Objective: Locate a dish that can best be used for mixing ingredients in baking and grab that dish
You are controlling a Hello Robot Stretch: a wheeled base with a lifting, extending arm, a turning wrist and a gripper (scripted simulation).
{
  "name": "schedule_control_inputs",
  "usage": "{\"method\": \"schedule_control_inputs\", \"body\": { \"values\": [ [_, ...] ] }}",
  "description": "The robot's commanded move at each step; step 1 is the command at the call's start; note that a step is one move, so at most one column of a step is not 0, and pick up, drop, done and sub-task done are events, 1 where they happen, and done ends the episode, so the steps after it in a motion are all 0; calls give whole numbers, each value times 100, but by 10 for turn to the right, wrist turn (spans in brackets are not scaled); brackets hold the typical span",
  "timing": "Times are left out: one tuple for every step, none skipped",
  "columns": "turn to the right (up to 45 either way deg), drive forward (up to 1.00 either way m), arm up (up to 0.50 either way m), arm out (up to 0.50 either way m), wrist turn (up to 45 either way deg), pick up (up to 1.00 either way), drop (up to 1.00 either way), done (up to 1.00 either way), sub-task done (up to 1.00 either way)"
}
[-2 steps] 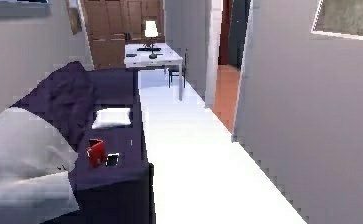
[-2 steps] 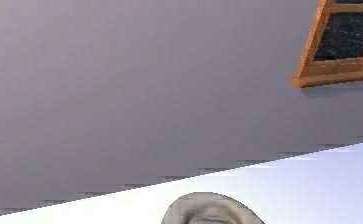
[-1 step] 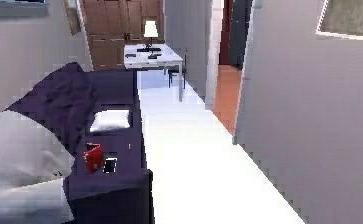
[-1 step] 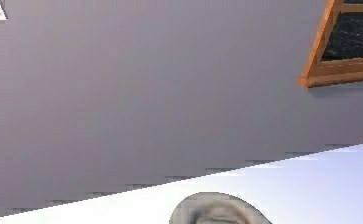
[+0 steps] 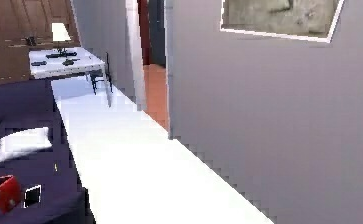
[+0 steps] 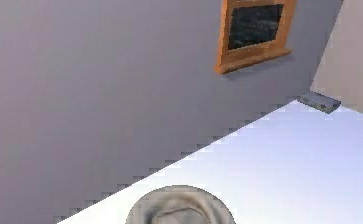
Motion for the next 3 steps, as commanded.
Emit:
{"method": "schedule_control_inputs", "body": {
  "values": [
    [0, 70, 0, 0, 0, 0, 0, 0, 0],
    [-150, 0, 0, 0, 0, 0, 0, 0, 0],
    [0, 100, 0, 0, 0, 0, 0, 0, 0]
  ]
}}
